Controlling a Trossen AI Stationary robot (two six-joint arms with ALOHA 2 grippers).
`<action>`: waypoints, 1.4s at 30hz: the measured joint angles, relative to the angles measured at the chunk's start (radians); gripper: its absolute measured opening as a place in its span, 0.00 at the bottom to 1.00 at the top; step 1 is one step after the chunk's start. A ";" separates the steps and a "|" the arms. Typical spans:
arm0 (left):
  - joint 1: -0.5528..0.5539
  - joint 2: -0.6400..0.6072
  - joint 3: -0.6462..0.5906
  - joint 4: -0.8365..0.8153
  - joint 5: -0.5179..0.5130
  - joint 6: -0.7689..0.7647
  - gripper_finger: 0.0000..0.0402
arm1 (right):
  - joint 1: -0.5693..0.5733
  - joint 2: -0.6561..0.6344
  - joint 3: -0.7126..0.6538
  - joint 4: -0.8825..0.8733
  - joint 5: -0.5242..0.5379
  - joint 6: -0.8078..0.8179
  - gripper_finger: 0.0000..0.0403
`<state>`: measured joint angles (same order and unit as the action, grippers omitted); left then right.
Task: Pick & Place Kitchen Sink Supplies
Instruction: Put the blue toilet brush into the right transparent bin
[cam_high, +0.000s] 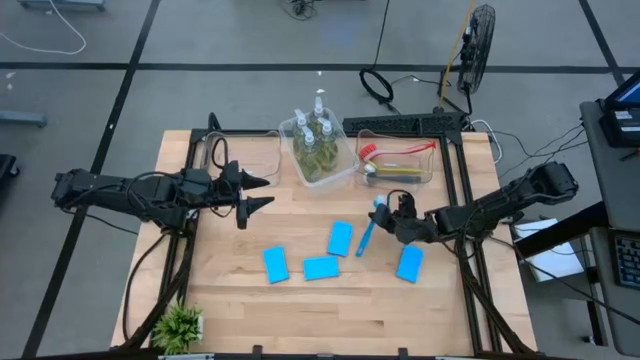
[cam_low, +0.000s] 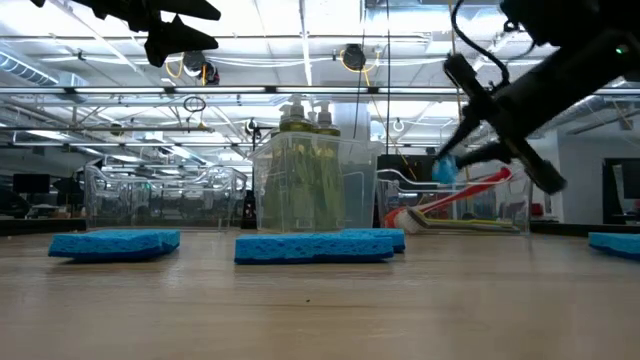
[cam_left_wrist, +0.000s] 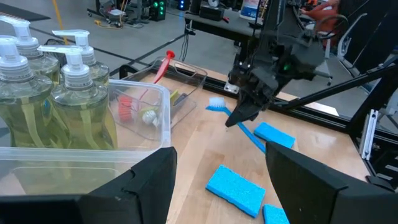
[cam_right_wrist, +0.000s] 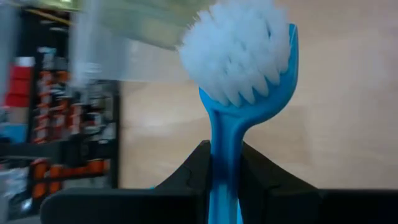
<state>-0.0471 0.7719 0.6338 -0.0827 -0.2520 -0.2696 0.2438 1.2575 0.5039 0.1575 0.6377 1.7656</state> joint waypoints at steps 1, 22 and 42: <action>0.000 0.000 0.000 0.000 0.000 0.000 0.62 | -0.007 0.000 0.000 0.041 0.012 -0.043 0.09; 0.000 0.000 0.000 0.003 0.000 -0.025 0.62 | -0.230 -0.466 0.001 0.304 0.047 -0.931 0.09; 0.001 0.000 0.000 0.066 -0.098 -0.021 0.62 | -0.600 -0.485 0.521 -0.622 -0.011 -1.732 0.09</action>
<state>-0.0463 0.7723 0.6338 -0.0170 -0.3495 -0.2909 -0.3559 0.7726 1.0248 -0.4641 0.6266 0.0336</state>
